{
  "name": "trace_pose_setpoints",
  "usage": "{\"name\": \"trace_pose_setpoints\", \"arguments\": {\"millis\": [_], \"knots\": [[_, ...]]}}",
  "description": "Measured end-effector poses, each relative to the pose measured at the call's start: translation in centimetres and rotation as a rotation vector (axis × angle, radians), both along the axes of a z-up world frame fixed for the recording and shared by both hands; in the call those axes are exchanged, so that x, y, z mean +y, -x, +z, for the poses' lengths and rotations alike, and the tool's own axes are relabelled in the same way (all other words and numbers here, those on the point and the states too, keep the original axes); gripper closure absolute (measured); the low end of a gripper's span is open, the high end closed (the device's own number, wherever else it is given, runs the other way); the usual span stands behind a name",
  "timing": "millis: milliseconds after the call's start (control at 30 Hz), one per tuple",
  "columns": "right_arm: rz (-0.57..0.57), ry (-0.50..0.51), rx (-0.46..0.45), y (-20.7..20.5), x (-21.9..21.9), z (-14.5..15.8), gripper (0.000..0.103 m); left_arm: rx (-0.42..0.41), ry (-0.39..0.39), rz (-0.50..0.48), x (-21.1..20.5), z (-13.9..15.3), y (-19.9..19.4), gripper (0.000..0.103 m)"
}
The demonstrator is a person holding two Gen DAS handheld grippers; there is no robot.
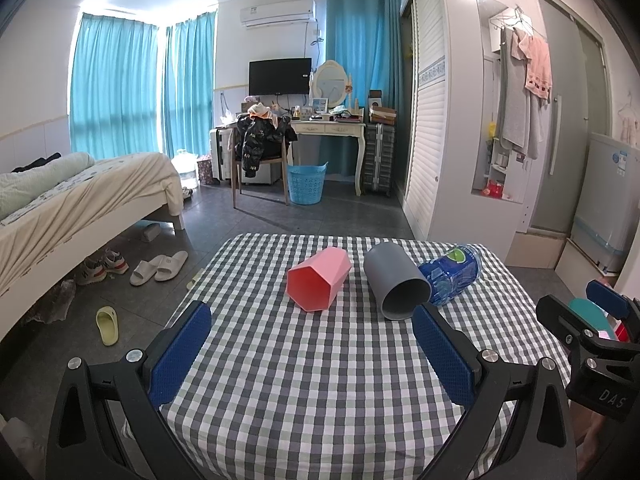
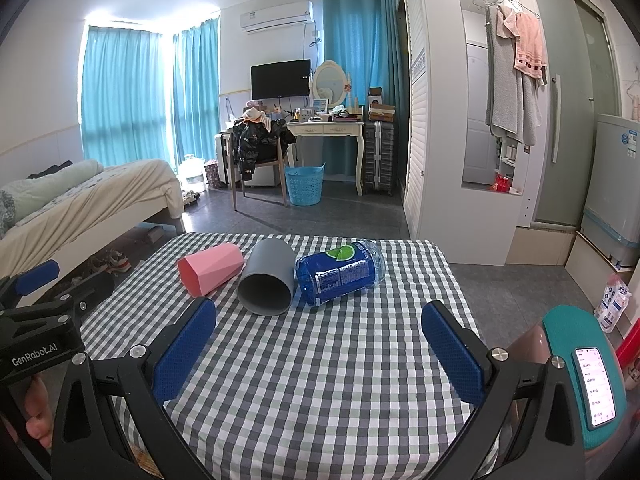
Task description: Flip cup upside down
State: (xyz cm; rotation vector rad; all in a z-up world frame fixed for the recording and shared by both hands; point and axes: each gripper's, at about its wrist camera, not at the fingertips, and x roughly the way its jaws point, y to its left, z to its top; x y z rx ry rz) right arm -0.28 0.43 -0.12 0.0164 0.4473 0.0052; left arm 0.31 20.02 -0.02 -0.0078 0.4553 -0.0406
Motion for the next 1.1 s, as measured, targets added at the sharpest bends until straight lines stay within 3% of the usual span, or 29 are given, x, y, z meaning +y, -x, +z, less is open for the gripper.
{"name": "trace_pose_setpoints", "arguments": {"millis": [833,1100], "knots": [[0.002,0.004,0.004,-0.2,0.1,-0.1,0.0,0.001,0.011,0.008,0.3,-0.1,-0.2,0.0],[0.059,0.052,0.01,-2.2,2.2,1.2,0.0,0.051,0.041,0.081,3.3,-0.8,-3.3,0.0]]}}
